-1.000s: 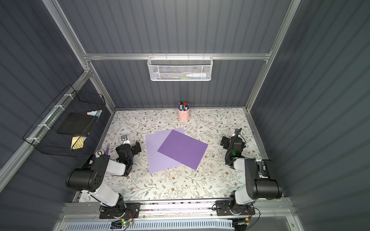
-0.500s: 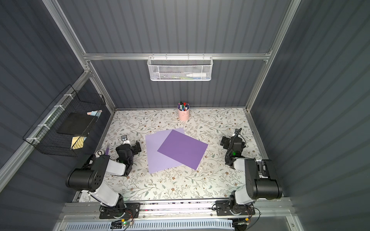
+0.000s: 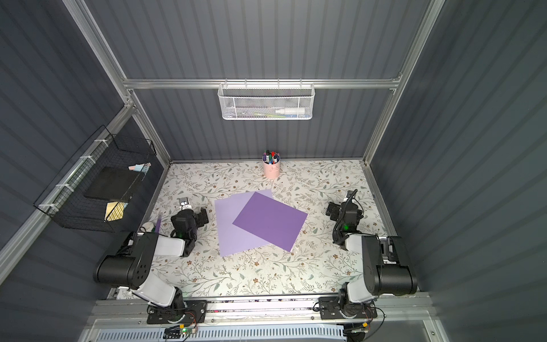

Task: Fold the rectangular paper in half along the long edge
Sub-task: Adjust the paper.

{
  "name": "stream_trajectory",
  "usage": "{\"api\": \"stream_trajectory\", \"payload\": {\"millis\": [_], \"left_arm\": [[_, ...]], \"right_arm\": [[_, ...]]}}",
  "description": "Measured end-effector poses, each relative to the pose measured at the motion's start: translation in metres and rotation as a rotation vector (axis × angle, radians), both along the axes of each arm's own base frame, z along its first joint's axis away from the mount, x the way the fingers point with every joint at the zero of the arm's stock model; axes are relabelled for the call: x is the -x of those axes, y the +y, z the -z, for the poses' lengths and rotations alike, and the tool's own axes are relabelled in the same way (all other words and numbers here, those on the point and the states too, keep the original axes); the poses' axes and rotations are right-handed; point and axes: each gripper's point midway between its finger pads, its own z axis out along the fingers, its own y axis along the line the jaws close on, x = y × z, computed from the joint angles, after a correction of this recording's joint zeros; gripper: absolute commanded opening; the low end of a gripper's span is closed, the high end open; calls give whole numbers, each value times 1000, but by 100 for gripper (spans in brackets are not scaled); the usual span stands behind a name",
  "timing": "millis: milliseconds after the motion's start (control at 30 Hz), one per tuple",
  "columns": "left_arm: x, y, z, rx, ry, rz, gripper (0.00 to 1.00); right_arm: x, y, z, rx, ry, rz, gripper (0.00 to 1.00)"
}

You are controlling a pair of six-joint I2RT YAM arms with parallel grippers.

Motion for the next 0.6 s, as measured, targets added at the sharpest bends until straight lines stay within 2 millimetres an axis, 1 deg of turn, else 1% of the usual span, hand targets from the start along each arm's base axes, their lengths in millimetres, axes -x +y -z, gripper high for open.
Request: {"api": "stream_trajectory", "payload": {"millis": [33,67,100,133,167,200,233,267,333,367,400,433,500,600], "left_arm": [[-15,2,-23,16,-8,-28,99],[-30,2,-51,36,-38,-47,99],[-44,1,-82,61,-76,-58,99],[-55,0,-117,90,-127,-60,99],[-60,-3,-151,120,-179,-49,99],[-61,-5,-177,143,-224,-36,99],[-58,-8,-205,173,-274,-18,99],[-51,-10,-227,203,-318,-3,99],[-37,-14,-253,249,-372,24,99],[-31,-17,-261,269,-384,44,99],[-29,-21,-264,282,-386,62,99],[-26,-24,-265,292,-378,82,99],[-26,-31,-260,306,-341,114,99],[-25,-40,-244,330,-272,151,99]], "right_arm": [[-2,0,-7,-4,14,2,99],[-5,-1,-19,-16,15,14,99],[-9,-3,-35,-35,4,37,99],[-13,-6,-58,-72,-19,69,99],[-16,-9,-86,-113,-53,92,99],[-18,-12,-113,-149,-94,103,99],[-18,-15,-141,-190,-141,108,99],[-16,-17,-165,-226,-184,108,99],[-10,-17,-201,-302,-256,74,99],[-8,-14,-213,-340,-275,40,99],[-8,-9,-221,-375,-282,-1,99],[-10,-1,-225,-410,-273,-58,99],[-17,21,-226,-468,-225,-165,99],[-32,59,-218,-493,-105,-294,99]]}}
